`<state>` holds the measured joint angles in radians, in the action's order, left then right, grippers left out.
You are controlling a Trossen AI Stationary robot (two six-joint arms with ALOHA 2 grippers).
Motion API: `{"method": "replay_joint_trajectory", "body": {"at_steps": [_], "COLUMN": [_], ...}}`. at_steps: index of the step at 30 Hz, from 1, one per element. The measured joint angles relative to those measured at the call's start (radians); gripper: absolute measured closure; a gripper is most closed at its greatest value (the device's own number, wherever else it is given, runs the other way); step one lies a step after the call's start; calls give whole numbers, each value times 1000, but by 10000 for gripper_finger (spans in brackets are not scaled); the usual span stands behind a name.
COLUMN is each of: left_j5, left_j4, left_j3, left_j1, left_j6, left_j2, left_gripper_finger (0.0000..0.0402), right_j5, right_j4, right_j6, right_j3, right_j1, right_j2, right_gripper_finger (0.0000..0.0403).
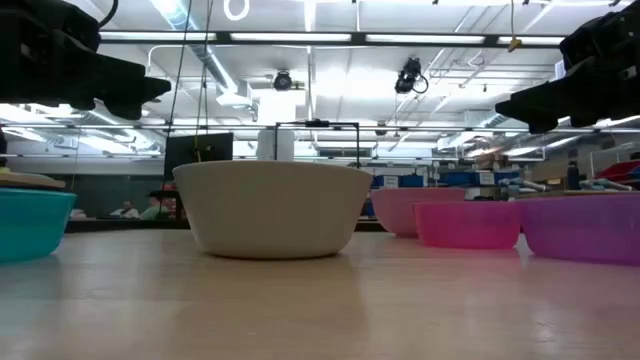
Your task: Nest bowls inside each other
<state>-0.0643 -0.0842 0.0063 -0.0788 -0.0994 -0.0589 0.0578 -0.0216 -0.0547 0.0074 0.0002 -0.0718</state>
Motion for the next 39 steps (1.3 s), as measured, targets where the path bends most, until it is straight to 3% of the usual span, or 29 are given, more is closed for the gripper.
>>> {"method": "replay_joint_trajectory", "body": {"at_steps": [27,31,39], "left_j5": [0,0,-17], "left_j4": [0,0,-19], "left_j3": [0,0,0], "left_j1": [0,0,0], "left_j6": [0,0,-5], "left_j2": [0,0,0], "left_gripper_finger": [142,142,142], "right_j5": [0,23,27], "right_j4": [-1,-40,-173], "right_j6": [-4,-73,-63], "right_j3": [0,0,0], "right_j1": [0,-1,-1], "right_j2": [0,0,0], "right_gripper_finger": [247,247,247]}}
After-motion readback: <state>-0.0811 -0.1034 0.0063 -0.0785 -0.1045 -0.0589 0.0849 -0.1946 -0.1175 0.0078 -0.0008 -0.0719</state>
